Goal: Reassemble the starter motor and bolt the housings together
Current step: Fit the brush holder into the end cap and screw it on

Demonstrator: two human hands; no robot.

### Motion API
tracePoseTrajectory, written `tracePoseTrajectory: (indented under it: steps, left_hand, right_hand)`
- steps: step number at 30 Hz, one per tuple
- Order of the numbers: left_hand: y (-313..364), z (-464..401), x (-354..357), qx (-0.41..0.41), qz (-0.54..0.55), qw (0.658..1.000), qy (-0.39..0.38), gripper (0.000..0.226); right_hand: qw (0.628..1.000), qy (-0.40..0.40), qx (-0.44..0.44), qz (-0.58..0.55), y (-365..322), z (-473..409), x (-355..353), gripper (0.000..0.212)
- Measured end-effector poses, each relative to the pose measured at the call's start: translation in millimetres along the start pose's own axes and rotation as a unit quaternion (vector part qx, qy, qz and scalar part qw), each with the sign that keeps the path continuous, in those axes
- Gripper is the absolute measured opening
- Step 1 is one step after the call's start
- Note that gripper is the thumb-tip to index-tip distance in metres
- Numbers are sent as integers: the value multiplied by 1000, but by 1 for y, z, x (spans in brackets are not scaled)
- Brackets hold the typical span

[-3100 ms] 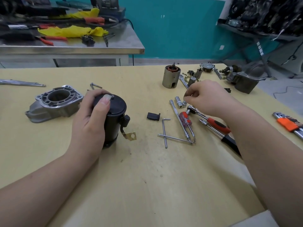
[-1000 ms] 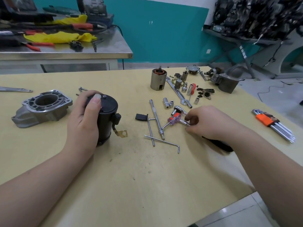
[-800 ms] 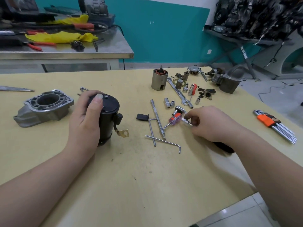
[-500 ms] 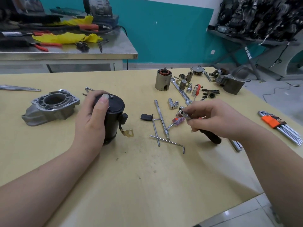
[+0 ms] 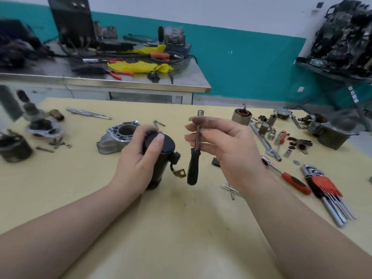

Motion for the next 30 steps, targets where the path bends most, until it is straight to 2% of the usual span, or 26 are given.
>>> tracePoseTrajectory:
  steps: [2, 4, 6, 8, 15, 19, 21, 23, 25, 27, 28, 30]
  left_hand:
    - [-2, 3, -18, 24, -9, 1000, 13, 25]
    - [-3, 7, -32, 44, -5, 998, 33, 29]
    - [-4, 8, -38, 55, -4, 998, 32, 31]
    - [-4, 7, -38, 50, 9, 999, 15, 31]
    - [-1, 7, -37, 54, 23, 998, -14, 48]
    - [2, 8, -36, 58, 33, 998, -19, 47]
    - [3, 8, -37, 61, 36, 997, -20, 47]
    - [4, 7, -38, 59, 35, 997, -21, 51]
    - [5, 5, -38, 59, 30, 997, -29, 55]
    - [5, 5, -37, 59, 26, 997, -35, 60]
    - [4, 5, -37, 58, 26, 997, -36, 62]
    - [2, 5, -37, 53, 30, 998, -35, 65]
  right_hand:
    - [994, -14, -57, 93, 0, 3, 14, 40]
    - [968, -13, -152, 199, -1, 12, 26, 44]
    - [908, 4, -285, 308, -3, 26, 38, 39]
    - [858, 11, -365, 361, 1, 37, 48, 36]
    - [782, 11, -438, 443, -4, 25, 54, 34]
    - [740, 29, -487, 463, -20, 12, 43, 21]
    - [746, 51, -496, 441, -25, 9, 37, 21]
    - [776, 78, -472, 410, -28, 4, 34, 24]
    - [834, 113, -402, 360, -28, -4, 30, 29]
    - [914, 107, -298, 256, -22, -10, 33, 33]
    - [940, 94, -255, 204, -21, -10, 39, 29]
    - [965, 75, -193, 159, -20, -8, 50, 13]
Point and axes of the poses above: each hand's wrist, its own z-axis away from the middle knuckle, its own x-axis out of the palm, y = z × x, the point moved 7 cm from there along -z, towards the middle knuckle, and after that the axes turned 5 degrees about z, right-handed, at the moved point
